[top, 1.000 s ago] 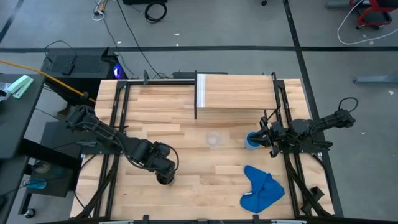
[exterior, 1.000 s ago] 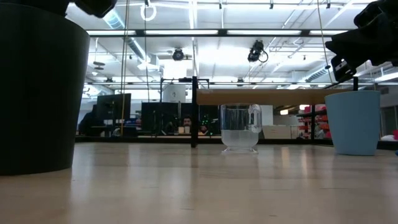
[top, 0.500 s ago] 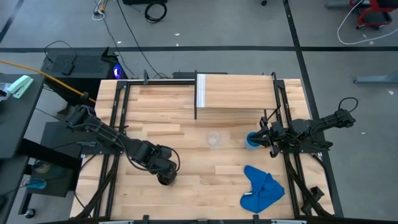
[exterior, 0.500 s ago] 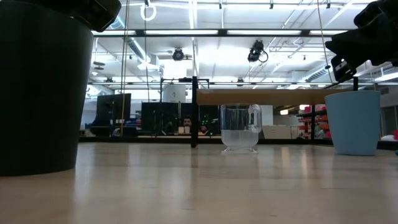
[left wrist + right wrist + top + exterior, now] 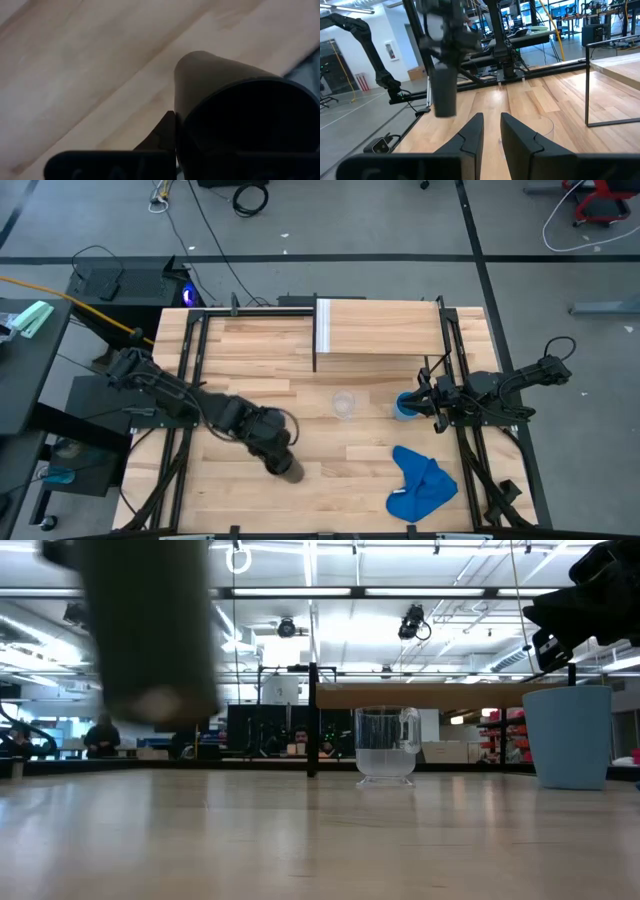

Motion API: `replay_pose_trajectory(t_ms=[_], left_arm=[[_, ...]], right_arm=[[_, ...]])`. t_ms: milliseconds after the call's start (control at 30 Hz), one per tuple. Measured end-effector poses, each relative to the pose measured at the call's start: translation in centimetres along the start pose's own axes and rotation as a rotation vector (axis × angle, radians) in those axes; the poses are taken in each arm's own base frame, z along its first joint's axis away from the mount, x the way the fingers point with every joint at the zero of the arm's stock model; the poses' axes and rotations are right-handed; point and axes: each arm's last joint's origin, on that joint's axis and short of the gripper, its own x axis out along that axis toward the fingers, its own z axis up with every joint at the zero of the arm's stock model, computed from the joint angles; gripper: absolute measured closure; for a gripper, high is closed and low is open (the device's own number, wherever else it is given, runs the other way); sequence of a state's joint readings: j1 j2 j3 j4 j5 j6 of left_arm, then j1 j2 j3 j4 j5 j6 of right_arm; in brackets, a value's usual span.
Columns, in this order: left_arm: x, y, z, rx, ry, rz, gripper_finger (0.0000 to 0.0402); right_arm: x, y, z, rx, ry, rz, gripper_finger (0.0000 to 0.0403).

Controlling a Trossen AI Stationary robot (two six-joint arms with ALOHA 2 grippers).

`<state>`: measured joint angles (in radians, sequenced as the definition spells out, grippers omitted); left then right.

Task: Stack small to large cups/mugs on shelf
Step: Move the black cup to the center of the table

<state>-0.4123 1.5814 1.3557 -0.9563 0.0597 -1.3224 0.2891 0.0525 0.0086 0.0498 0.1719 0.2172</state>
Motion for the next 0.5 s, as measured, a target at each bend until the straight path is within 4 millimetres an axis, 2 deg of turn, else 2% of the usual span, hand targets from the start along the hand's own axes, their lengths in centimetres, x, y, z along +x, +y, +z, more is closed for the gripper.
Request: replay_pose_trajectory(t_ms=[333,500], left_arm=[[-8.5,-3.6,7.1,0.120,-0.294,-0.214,0.0393],[-10.7,-5.8,10.7,0.223,-0.397,-0.256,0.0393]], right_arm=[[0.0,0.0,0.0,0.000,0.000,0.000,0.0330],[0.0,0.0,0.0,-0.001,0.003,0.000,0.0330]])
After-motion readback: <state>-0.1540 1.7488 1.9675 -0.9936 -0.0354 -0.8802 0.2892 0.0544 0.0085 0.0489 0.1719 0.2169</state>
